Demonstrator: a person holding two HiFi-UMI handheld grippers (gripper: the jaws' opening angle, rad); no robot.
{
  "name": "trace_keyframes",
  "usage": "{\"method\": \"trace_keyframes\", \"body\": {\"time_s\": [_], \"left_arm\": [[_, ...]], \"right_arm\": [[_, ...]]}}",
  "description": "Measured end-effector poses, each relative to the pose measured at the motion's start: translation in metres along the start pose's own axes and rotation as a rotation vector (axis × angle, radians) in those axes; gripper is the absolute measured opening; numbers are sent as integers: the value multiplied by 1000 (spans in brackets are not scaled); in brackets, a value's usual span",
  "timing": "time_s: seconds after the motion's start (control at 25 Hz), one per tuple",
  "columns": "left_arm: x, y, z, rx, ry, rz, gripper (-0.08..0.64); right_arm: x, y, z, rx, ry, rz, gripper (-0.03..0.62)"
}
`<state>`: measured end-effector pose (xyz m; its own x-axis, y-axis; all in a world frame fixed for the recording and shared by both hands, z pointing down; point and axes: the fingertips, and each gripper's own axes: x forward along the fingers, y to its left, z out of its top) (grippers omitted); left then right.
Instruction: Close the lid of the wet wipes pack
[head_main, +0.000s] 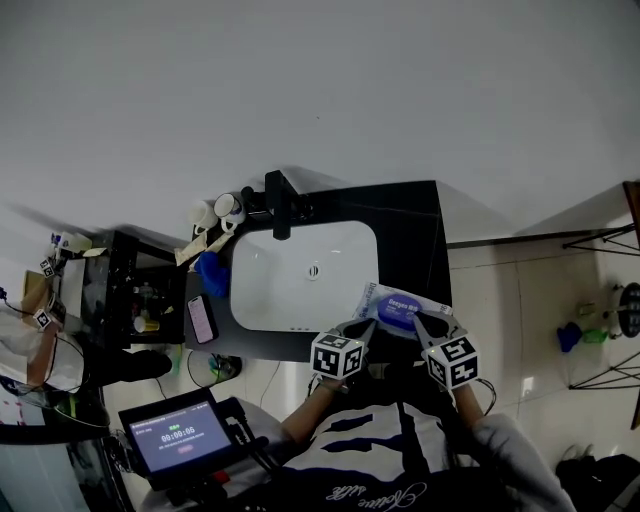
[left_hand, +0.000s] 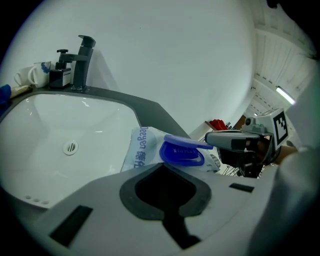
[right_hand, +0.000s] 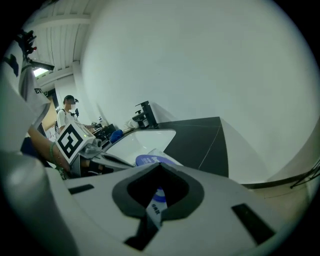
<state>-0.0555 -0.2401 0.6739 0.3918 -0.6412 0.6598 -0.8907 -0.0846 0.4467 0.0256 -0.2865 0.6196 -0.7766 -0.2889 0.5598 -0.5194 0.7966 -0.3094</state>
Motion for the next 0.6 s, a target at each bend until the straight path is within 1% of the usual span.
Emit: {"method": "trace_keyframes", "body": {"time_s": [0.08,0.16,0.4,0.52,0.6], "left_arm": [[-2,1,-2,2,-7,-7,0],[-3,3,-1,1,-24,-14,0],[-12,12,6,5,-96,-32,0],[-15,19,4,9,-110,-36,0],[-21,21,2,12,-109,-41,0]], "right_arm": [[8,7,-12,-11,36,13,-2],[18,10,-22,-42,72,9,-2],[45,3,-47,-148,159,-70,-2],[52,-1,-54,-216,219,-100,-2],[51,0,-54,-204,234,-118,-2]]}}
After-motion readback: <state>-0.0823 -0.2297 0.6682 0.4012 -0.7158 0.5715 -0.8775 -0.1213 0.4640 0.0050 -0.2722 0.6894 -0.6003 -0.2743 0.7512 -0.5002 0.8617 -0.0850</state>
